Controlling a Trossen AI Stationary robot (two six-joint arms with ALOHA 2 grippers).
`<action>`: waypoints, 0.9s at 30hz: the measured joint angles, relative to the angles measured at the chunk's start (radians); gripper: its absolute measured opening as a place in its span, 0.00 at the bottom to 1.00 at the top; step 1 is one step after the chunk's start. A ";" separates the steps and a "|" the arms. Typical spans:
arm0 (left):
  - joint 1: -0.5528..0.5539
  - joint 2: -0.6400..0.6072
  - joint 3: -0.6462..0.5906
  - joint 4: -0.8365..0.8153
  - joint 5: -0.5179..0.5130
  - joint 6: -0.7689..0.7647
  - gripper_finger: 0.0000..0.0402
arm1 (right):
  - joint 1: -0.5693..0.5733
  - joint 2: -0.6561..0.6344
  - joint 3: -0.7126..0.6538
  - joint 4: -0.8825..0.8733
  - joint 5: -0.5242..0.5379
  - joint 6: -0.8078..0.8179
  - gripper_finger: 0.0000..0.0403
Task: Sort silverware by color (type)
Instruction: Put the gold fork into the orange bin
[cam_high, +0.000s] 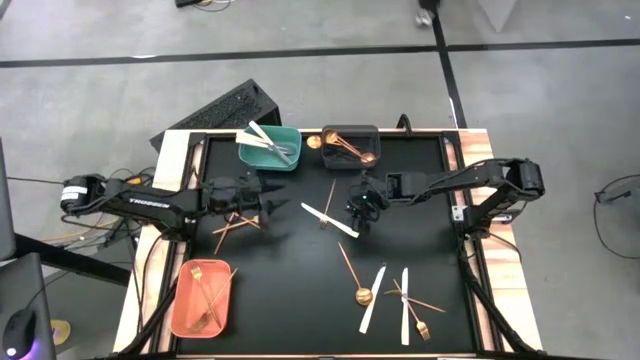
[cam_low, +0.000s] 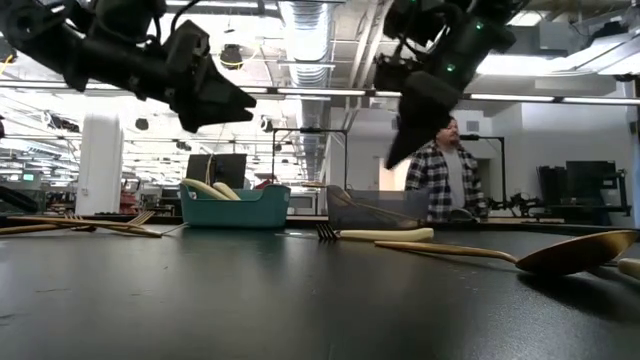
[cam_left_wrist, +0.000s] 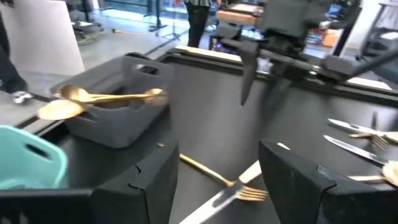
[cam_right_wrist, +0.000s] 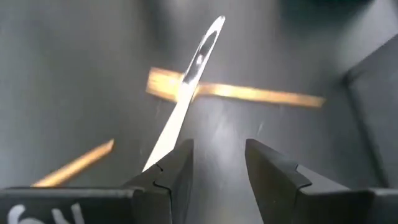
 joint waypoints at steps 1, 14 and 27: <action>-0.020 0.006 0.004 -0.002 -0.005 -0.002 0.51 | 0.000 0.003 0.008 -0.054 -0.022 -0.011 0.42; -0.088 0.197 0.077 -0.005 -0.016 -0.004 0.51 | -0.006 0.011 0.047 -0.590 -0.072 -0.052 0.39; -0.108 0.489 0.320 -0.023 0.016 0.150 0.51 | 0.094 0.009 -0.031 -0.720 -0.072 0.139 0.29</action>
